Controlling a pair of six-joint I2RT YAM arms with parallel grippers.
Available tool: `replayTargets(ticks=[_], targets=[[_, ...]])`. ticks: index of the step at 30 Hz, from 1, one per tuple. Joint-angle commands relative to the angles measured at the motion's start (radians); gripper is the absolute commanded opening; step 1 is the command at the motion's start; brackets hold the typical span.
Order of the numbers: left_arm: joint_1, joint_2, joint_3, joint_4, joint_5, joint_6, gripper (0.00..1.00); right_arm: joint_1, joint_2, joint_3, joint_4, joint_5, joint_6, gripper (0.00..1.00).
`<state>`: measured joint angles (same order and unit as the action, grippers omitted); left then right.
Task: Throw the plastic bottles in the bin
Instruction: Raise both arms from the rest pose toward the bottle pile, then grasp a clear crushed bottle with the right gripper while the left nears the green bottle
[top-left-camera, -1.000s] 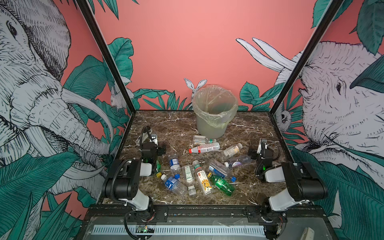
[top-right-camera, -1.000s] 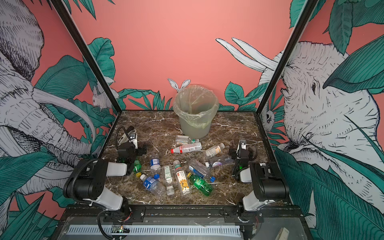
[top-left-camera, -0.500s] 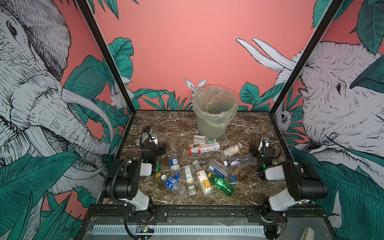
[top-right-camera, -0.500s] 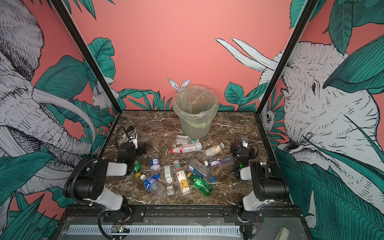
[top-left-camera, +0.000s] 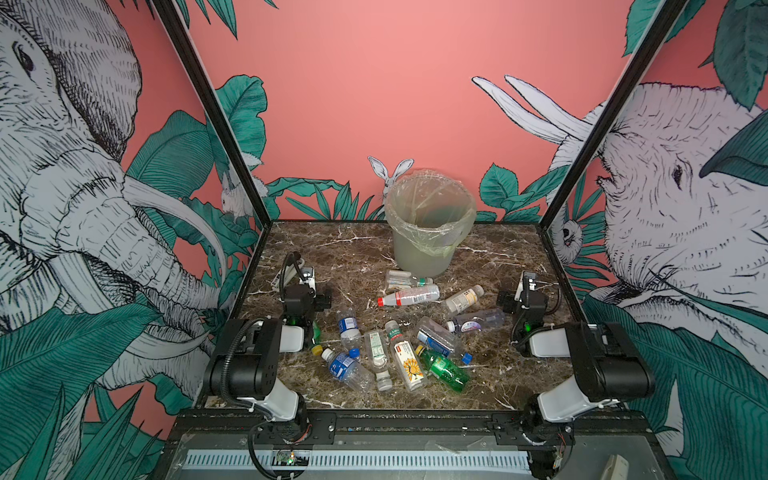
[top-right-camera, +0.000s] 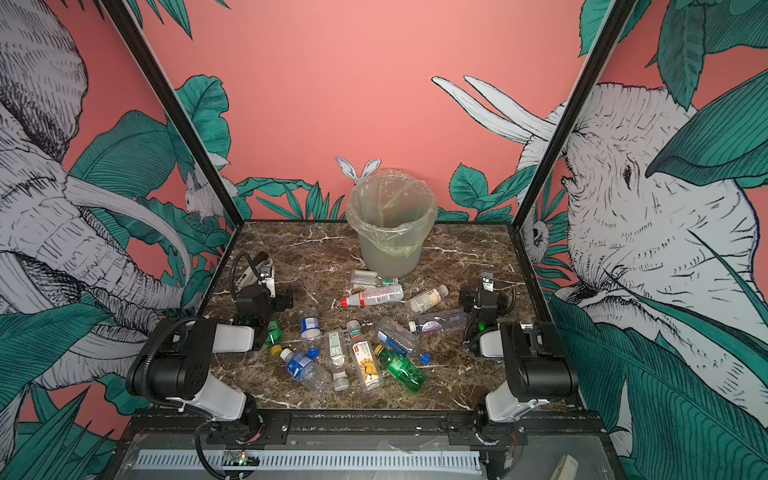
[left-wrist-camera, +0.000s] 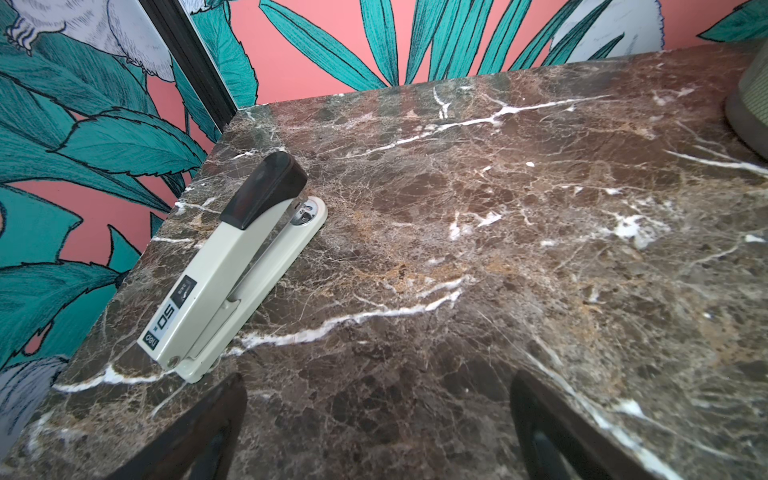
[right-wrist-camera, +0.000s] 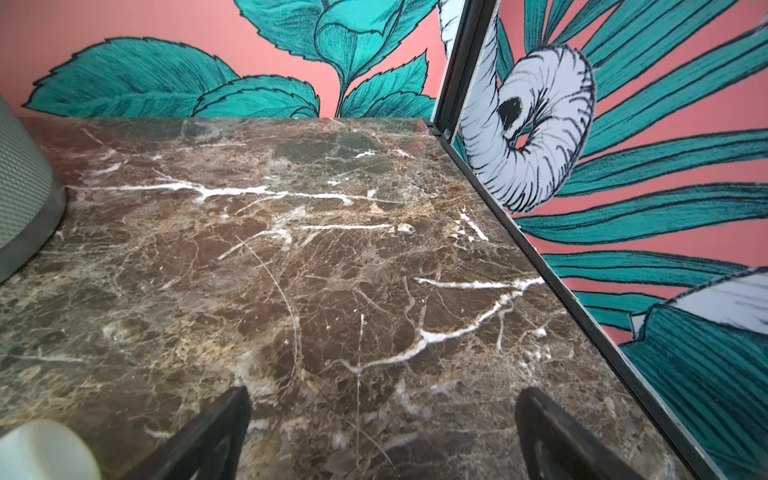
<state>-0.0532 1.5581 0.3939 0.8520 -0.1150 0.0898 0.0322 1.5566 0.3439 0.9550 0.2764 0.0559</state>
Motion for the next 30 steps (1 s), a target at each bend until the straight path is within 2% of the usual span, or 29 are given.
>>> replayTargets(ticks=[1,5,7,11,13,17,20,23,27,30], targets=[[0.002,-0.007,0.013,0.024,0.005,0.011,1.0,0.004,-0.015,0.002,0.032,0.016,0.0,0.99],[0.001,-0.009,0.01,0.029,0.006,0.011,1.0,0.005,-0.038,0.013,-0.006,0.05,0.013,0.99],[0.001,-0.02,0.008,0.041,-0.051,-0.004,1.0,0.006,-0.06,0.026,-0.061,0.052,0.016,0.99],[0.002,-0.12,0.068,-0.172,-0.177,-0.06,1.0,0.018,-0.092,0.019,-0.06,0.067,0.0,0.99],[0.001,-0.133,0.097,-0.242,-0.221,-0.077,0.99,0.021,-0.159,0.05,-0.164,0.075,-0.003,0.99],[0.001,-0.131,0.117,-0.263,-0.24,-0.075,1.0,0.037,-0.262,0.102,-0.337,0.121,0.005,0.99],[0.001,-0.176,0.125,-0.322,-0.317,-0.113,1.0,0.045,-0.336,0.165,-0.517,0.131,0.067,0.99],[0.001,-0.22,0.135,-0.364,-0.363,-0.149,1.0,0.049,-0.402,0.262,-0.768,0.149,0.182,0.99],[-0.001,-0.3,0.165,-0.473,-0.345,-0.24,1.0,0.058,-0.456,0.341,-1.01,0.102,0.309,0.99],[-0.001,-0.337,0.23,-0.658,-0.391,-0.372,0.99,0.067,-0.479,0.395,-1.165,0.0,0.375,0.99]])
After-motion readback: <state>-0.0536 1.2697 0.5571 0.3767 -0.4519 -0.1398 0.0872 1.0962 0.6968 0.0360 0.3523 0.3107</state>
